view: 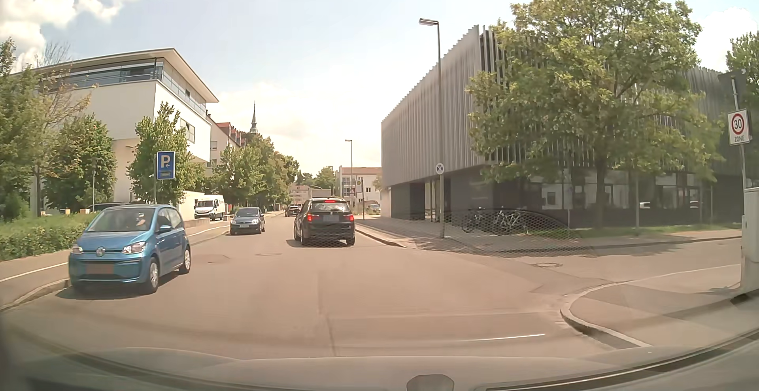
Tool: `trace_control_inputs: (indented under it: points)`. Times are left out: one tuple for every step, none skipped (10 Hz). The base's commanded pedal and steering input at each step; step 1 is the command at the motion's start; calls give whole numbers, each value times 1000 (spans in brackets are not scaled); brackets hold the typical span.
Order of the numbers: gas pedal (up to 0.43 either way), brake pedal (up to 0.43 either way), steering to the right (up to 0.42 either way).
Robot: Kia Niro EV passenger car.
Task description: Follow the waypoints while adhering to traffic rules and regulations
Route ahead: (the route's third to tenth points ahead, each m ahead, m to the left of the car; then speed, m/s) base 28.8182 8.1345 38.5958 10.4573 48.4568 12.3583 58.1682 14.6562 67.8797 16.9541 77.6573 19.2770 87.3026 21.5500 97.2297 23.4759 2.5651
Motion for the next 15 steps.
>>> trace_control_inputs:
  points:
    - [0,0,30]
    - [0,0,15]
    - [0,0,7]
    - [0,0,0]
    - [0,0,-11]
    - [0,0,-19]
    - [0,18,-27]
    - [0,116,-37]
    - [0,140,-49]
    - [0,177,-62]
    - [0,189,-73]
    - [0,207,-78]
    - [0,207,-79]
    - [0,207,-82]
    - [0,189,-87]
